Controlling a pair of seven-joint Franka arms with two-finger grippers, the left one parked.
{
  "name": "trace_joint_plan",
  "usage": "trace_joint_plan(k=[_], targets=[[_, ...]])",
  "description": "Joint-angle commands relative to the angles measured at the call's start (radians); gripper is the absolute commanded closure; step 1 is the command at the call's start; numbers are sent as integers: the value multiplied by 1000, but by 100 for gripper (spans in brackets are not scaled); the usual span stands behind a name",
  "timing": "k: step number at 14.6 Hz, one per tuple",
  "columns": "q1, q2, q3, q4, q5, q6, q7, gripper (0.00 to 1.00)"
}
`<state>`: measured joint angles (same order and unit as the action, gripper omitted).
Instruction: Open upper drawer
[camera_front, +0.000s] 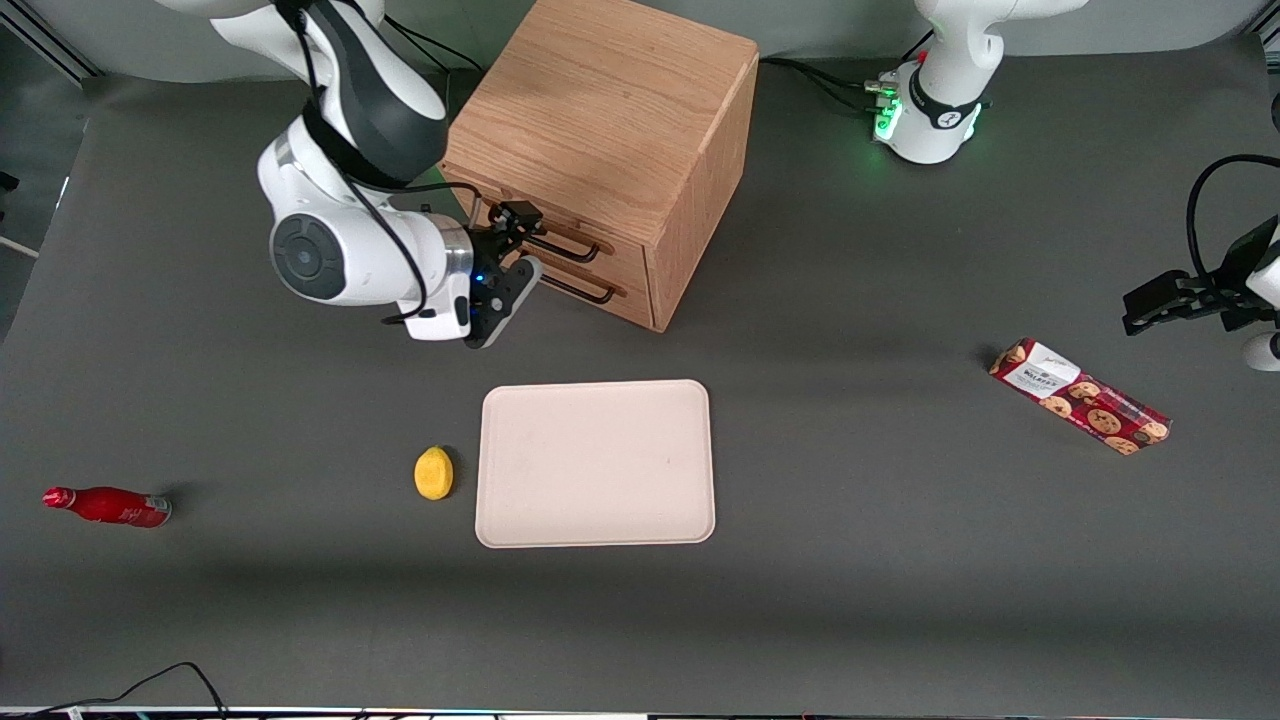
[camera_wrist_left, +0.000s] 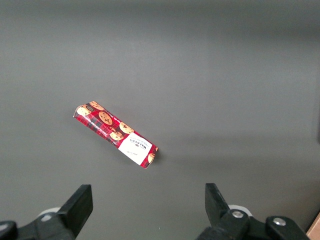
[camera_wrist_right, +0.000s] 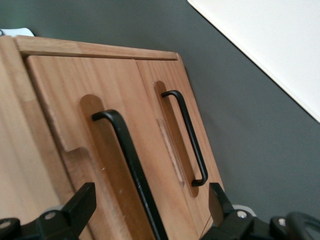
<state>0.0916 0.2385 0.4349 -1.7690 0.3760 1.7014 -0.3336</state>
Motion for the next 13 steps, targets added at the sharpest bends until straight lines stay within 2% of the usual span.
trace_joint_plan(k=[1, 5, 13], targets=[[0, 1, 5, -21, -37, 50, -27, 0], [-3, -2, 27, -76, -35, 116, -65, 0], [-12, -28, 41, -118, -23, 124, -65, 0]])
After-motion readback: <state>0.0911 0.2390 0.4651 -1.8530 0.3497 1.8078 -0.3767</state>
